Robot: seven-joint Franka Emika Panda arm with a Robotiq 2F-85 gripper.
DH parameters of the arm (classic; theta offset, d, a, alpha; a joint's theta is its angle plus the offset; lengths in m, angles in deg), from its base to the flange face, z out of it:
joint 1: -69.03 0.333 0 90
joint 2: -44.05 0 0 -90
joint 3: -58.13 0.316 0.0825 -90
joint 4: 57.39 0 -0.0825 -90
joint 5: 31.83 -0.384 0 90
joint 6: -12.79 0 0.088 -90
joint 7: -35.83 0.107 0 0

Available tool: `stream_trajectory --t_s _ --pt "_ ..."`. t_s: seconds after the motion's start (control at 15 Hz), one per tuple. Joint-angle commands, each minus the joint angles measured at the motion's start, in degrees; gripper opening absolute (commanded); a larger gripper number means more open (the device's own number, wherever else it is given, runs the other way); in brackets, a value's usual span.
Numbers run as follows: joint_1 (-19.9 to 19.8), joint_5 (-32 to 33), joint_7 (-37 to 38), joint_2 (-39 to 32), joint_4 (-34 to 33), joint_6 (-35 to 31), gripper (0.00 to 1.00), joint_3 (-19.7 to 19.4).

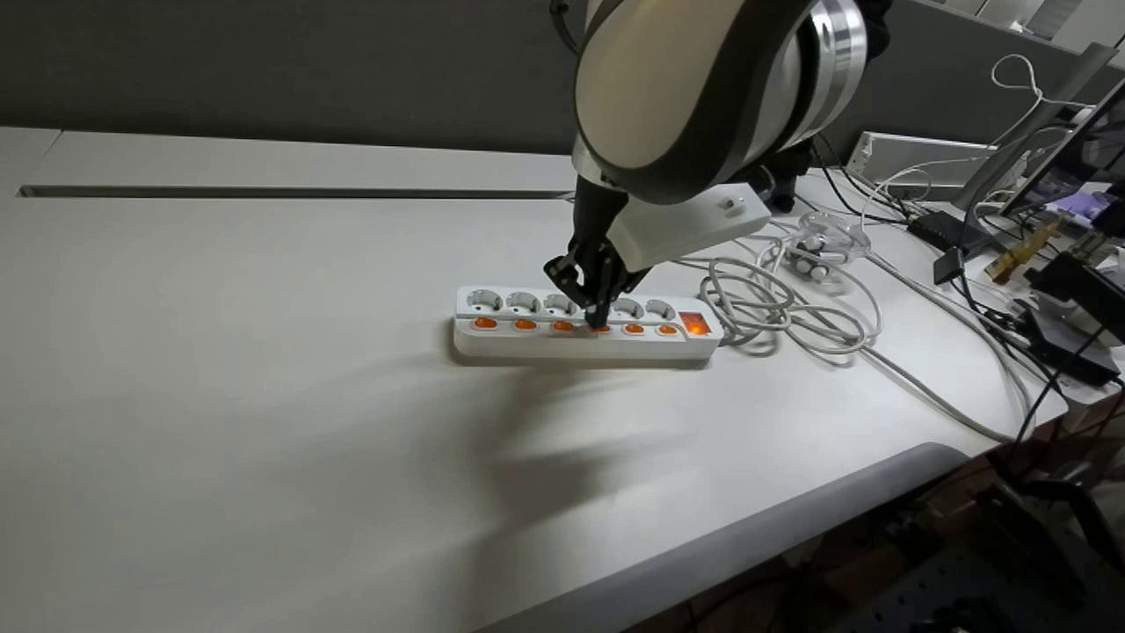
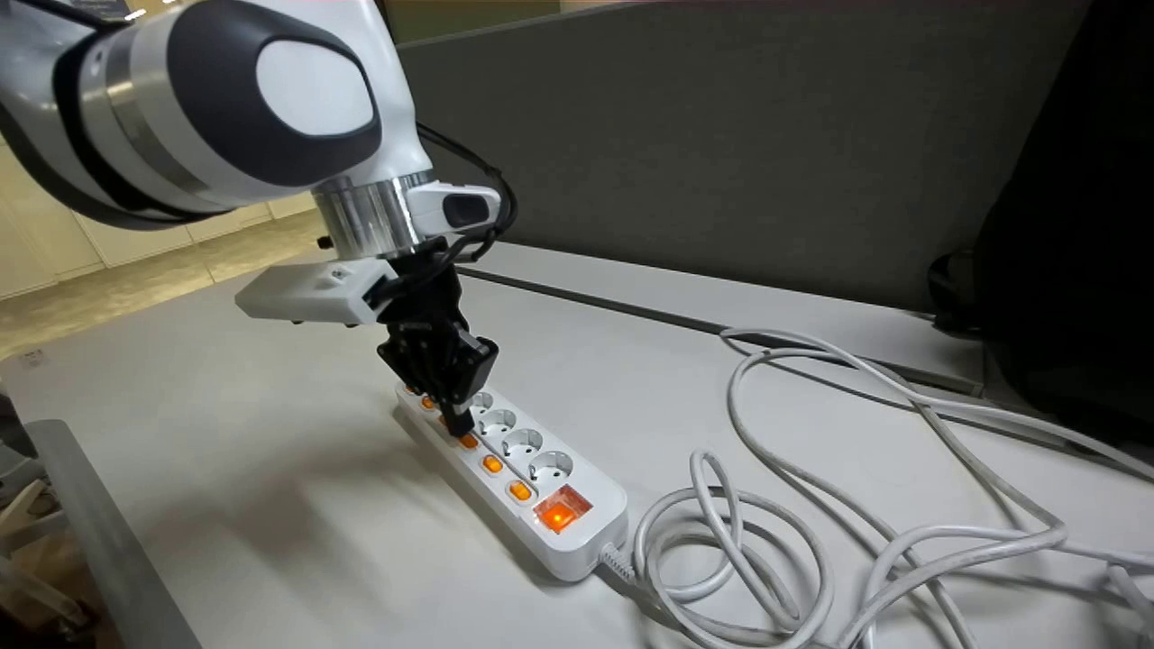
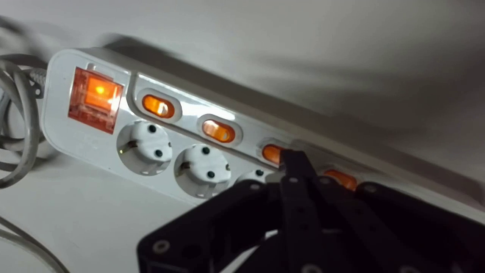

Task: Switch on the fourth switch from the left

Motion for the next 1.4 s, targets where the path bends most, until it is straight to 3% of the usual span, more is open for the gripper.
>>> stream_trajectory --t_s 0.0,0.53,0.93,1.33 --pt "1.3 -1.1 1.6 -1.5 -1.9 1.0 0.00 -1.0" --pt "3.4 -0.1 3.6 -2.5 -1.7 0.6 0.00 -3.2" --pt "10.8 6.4 14.8 -4.1 -0.6 -1.4 0.00 -9.6" --pt "12.9 2.7 24.7 -4.0 1.9 -0.3 0.00 -11.0"
